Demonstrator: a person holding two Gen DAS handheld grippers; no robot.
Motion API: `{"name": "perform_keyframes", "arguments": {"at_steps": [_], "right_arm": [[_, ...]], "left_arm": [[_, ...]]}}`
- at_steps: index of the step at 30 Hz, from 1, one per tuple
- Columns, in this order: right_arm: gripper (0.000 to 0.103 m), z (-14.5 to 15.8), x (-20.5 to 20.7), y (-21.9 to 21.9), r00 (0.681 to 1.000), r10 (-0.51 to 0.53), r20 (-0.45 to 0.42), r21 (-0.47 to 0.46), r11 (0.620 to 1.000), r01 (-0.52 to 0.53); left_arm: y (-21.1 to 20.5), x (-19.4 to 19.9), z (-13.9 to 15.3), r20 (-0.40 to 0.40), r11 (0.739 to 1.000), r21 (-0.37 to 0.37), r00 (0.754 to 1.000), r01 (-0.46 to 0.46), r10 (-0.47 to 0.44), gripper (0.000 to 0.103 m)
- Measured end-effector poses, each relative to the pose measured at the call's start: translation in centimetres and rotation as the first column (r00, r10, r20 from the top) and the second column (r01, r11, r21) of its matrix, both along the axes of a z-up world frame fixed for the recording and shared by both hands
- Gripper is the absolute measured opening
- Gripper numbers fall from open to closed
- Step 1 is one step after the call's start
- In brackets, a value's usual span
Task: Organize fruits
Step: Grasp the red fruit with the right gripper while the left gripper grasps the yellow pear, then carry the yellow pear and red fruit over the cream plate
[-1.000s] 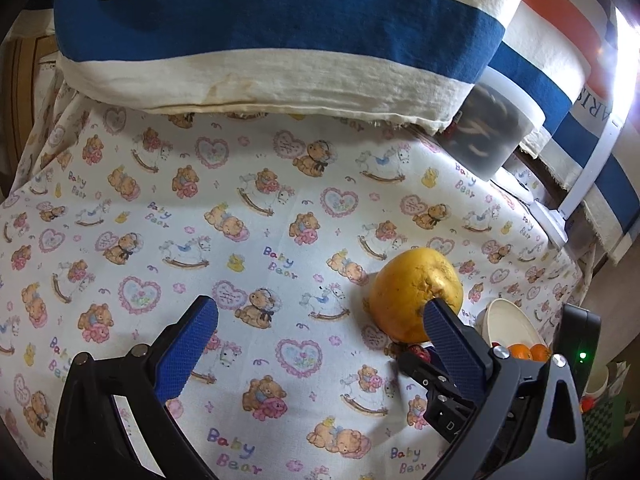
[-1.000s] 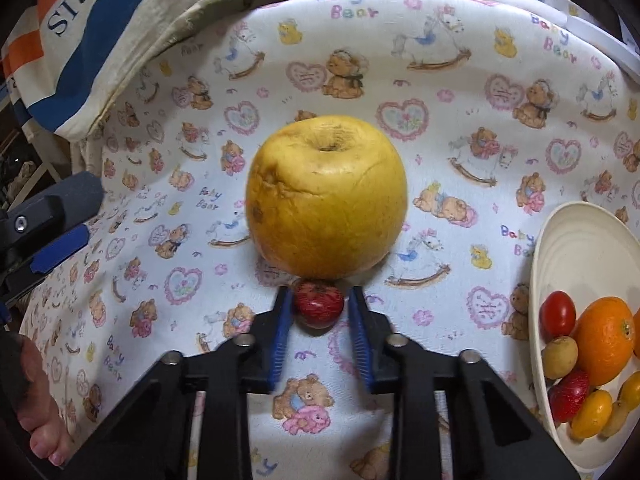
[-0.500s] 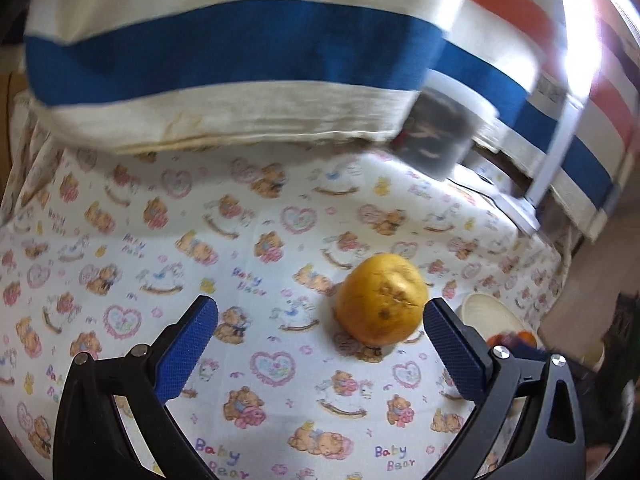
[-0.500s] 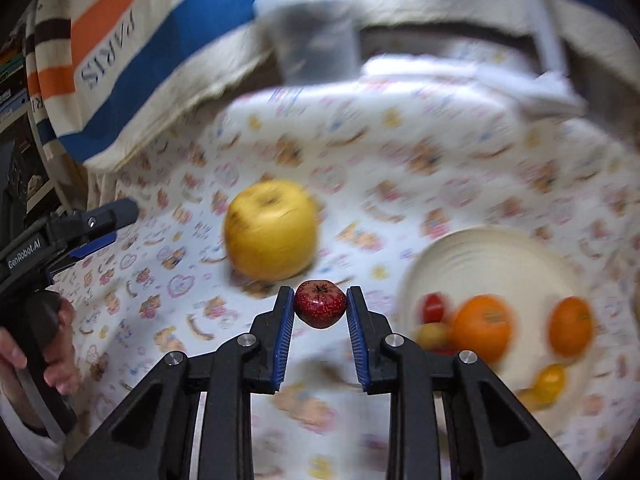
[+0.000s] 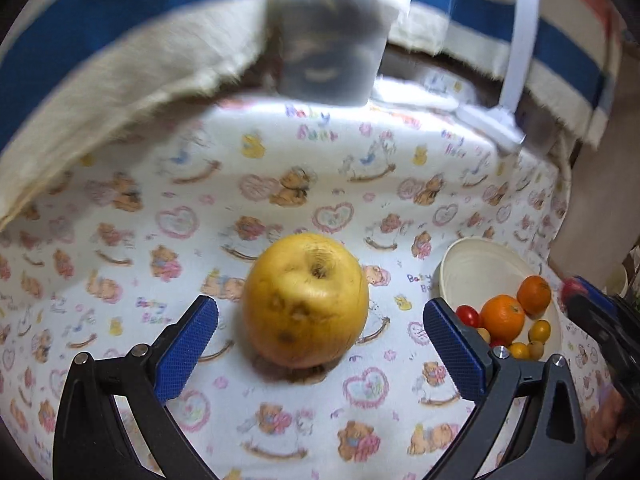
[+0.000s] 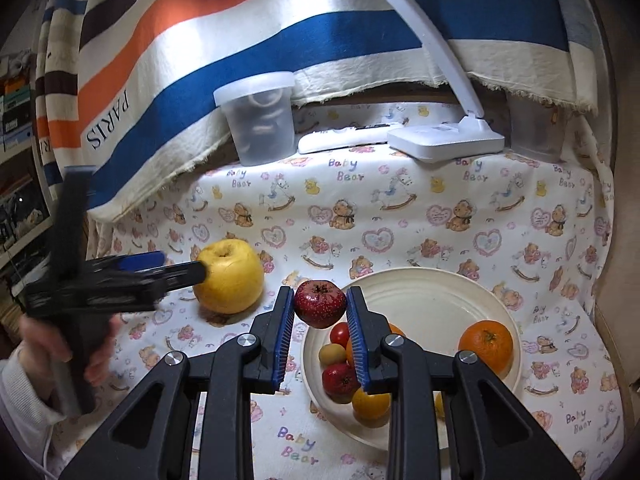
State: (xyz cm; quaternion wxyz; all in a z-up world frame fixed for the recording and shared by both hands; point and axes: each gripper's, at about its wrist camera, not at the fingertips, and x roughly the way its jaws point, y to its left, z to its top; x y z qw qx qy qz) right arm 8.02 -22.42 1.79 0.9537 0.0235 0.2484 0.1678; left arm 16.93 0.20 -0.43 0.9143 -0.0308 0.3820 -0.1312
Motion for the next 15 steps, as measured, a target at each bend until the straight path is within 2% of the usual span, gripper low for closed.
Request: {"name": "perform_keyframes", "arguments": {"at_steps": [3, 7, 9, 11, 15], "right_arm": [[0.028, 0.4, -0.1, -0.5, 1.0, -0.006, 0.005, 0.018, 1.0, 0.005], [0.028, 0.7, 0.0, -1.5, 1.0, -0.017, 0.002, 0.042, 0.999, 0.017], [0.028, 0.7, 0.2, -1.8, 1.0, -0.026, -0.002, 0.046, 0.999, 0.026], [0.028, 0.6, 0.3, -2.2, 0.999, -0.034, -0.009, 0.054, 0.998, 0.034], [0.028, 0.9, 0.2, -2.9, 0.999, -0.046, -0.004, 0.069, 0.997, 0.046]], "left_arm": [[-0.6, 1.8, -1.0, -0.077, 0.999, 0.033, 0.997, -0.012, 0.014, 0.101], [-1.1, 2.7, -1.9, -0.102, 0.997, 0.073, 0.994, -0.038, 0.045, 0.099], [-1.1, 3.1, -2.4, -0.123, 0.995, 0.082, 0.99, -0.055, 0.065, 0.093], [-1.0, 3.5, -2.6, -0.121, 0.992, 0.095, 0.988, -0.086, 0.097, 0.088], [-0.7, 2.8, -2.4, -0.091, 0.989, 0.067, 0.986, -0.131, 0.136, 0.086]]}}
